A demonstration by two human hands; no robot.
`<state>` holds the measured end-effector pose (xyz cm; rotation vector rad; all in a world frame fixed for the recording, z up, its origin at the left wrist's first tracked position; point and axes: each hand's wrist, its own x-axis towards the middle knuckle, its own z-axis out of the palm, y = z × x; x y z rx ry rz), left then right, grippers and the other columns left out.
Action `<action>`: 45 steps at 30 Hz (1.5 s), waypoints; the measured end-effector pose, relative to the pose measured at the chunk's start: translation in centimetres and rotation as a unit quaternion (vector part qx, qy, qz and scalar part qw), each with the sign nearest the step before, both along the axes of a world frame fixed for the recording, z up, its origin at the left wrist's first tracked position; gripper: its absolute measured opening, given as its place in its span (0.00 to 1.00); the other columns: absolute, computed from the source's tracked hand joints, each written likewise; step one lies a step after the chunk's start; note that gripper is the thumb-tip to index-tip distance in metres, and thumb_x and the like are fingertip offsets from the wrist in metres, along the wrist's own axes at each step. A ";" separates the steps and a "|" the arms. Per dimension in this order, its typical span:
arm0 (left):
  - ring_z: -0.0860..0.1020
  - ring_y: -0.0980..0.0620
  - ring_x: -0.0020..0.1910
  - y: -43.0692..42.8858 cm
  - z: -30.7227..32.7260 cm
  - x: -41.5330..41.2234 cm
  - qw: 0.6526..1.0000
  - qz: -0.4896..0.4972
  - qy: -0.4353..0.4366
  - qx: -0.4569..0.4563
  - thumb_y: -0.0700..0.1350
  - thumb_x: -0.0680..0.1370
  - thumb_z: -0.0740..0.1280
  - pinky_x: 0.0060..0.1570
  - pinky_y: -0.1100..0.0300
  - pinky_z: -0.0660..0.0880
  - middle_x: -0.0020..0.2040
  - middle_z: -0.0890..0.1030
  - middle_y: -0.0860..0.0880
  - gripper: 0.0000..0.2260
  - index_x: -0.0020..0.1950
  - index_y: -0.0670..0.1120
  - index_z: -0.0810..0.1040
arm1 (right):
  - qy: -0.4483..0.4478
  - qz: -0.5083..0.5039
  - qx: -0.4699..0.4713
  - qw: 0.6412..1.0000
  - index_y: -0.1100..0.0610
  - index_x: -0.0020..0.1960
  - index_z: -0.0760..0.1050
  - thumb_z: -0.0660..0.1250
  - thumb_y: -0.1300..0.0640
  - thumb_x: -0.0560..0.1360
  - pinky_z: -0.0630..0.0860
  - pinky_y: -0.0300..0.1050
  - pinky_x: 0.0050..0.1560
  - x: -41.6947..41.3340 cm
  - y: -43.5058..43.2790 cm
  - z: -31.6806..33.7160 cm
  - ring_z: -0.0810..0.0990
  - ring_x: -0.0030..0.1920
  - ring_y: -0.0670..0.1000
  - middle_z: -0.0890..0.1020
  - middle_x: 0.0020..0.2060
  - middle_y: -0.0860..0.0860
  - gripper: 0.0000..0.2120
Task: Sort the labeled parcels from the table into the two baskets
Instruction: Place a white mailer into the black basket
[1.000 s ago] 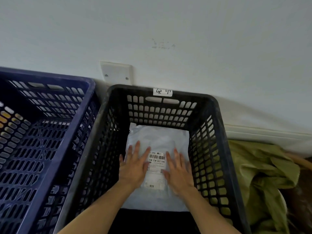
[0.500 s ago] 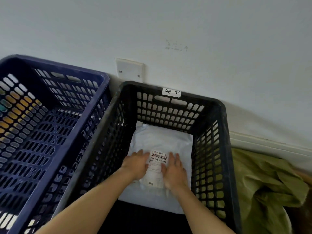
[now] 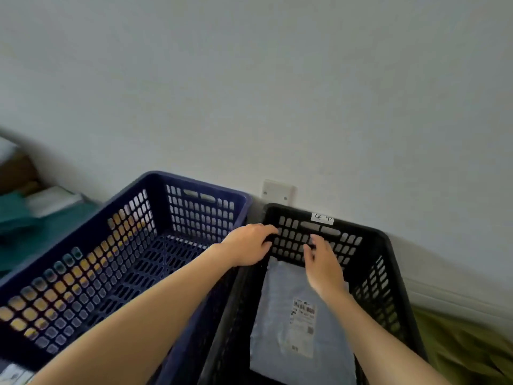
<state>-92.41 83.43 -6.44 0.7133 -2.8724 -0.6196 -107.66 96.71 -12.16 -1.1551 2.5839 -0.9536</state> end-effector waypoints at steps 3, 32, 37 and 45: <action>0.75 0.46 0.61 -2.0 2.6 5.1 1.000 0.014 0.014 -0.018 0.46 0.81 0.58 0.58 0.51 0.73 0.65 0.75 0.48 0.18 0.72 0.51 0.67 | 0.013 0.015 -0.027 0.999 0.53 0.73 0.63 0.53 0.47 0.82 0.74 0.54 0.60 3.2 -2.1 2.7 0.75 0.62 0.52 0.71 0.68 0.51 0.21; 0.77 0.50 0.59 -13.3 3.2 56.5 0.907 0.400 0.130 -0.021 0.45 0.80 0.61 0.58 0.54 0.74 0.63 0.77 0.50 0.17 0.69 0.52 0.72 | 0.008 0.365 -0.130 0.922 0.55 0.69 0.68 0.56 0.51 0.82 0.76 0.50 0.56 49.3 -26.9 7.1 0.77 0.57 0.50 0.76 0.62 0.52 0.18; 0.81 0.49 0.52 -18.1 1.9 62.4 0.893 0.429 0.135 -0.007 0.43 0.80 0.62 0.53 0.50 0.79 0.62 0.78 0.48 0.17 0.69 0.51 0.72 | -0.003 0.382 -0.134 0.914 0.55 0.67 0.70 0.58 0.52 0.81 0.75 0.44 0.51 54.0 -33.6 6.0 0.75 0.50 0.46 0.77 0.60 0.52 0.16; 0.79 0.52 0.53 -31.0 2.0 69.0 0.893 0.435 0.114 -0.021 0.41 0.80 0.62 0.53 0.60 0.77 0.61 0.79 0.48 0.16 0.67 0.49 0.74 | -0.036 0.375 -0.127 0.918 0.55 0.68 0.69 0.58 0.54 0.81 0.71 0.40 0.50 59.1 -46.6 4.8 0.73 0.49 0.45 0.77 0.61 0.52 0.16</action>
